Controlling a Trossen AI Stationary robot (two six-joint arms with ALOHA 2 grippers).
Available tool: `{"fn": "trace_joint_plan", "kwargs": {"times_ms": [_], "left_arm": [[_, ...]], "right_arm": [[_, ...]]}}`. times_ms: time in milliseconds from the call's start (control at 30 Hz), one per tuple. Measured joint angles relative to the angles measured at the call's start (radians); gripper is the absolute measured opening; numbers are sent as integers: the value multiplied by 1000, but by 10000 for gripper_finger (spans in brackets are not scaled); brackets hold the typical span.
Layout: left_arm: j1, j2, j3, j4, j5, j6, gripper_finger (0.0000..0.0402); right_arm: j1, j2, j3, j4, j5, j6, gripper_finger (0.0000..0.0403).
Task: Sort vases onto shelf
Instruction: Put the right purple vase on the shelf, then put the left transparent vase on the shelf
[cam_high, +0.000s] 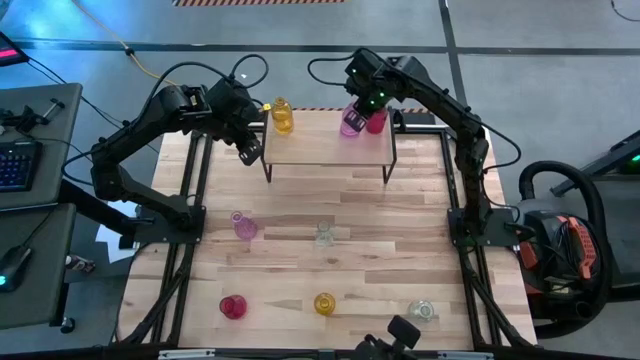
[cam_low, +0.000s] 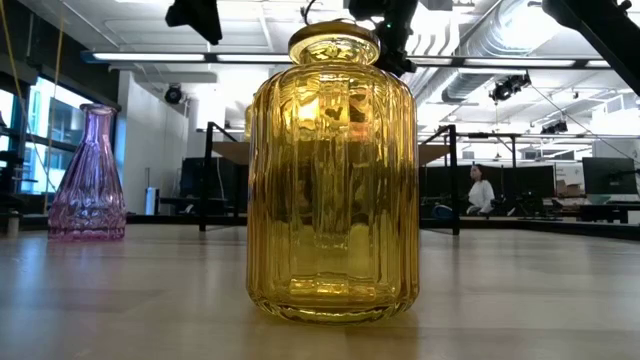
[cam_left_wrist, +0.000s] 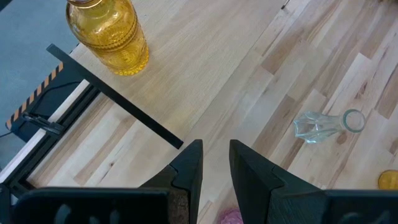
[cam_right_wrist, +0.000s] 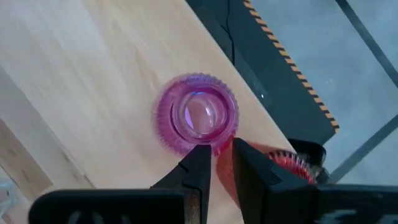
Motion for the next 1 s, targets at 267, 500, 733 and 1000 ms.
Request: {"fn": "trace_joint_plan", "kwargs": {"times_ms": [267, 500, 733, 1000], "left_arm": [[0, 0, 0, 0, 0, 0, 71], [0, 0, 0, 0, 0, 0, 71], [0, 0, 0, 0, 0, 0, 71], [-15, 13, 0, 31, 10, 3, 71]], "right_arm": [[0, 0, 0, 29, -26, 0, 46], [0, 2, 0, 44, -26, 0, 46], [7, 12, 0, 14, -27, 1, 46], [29, -24, 0, -80, -36, 53, 46]]}}
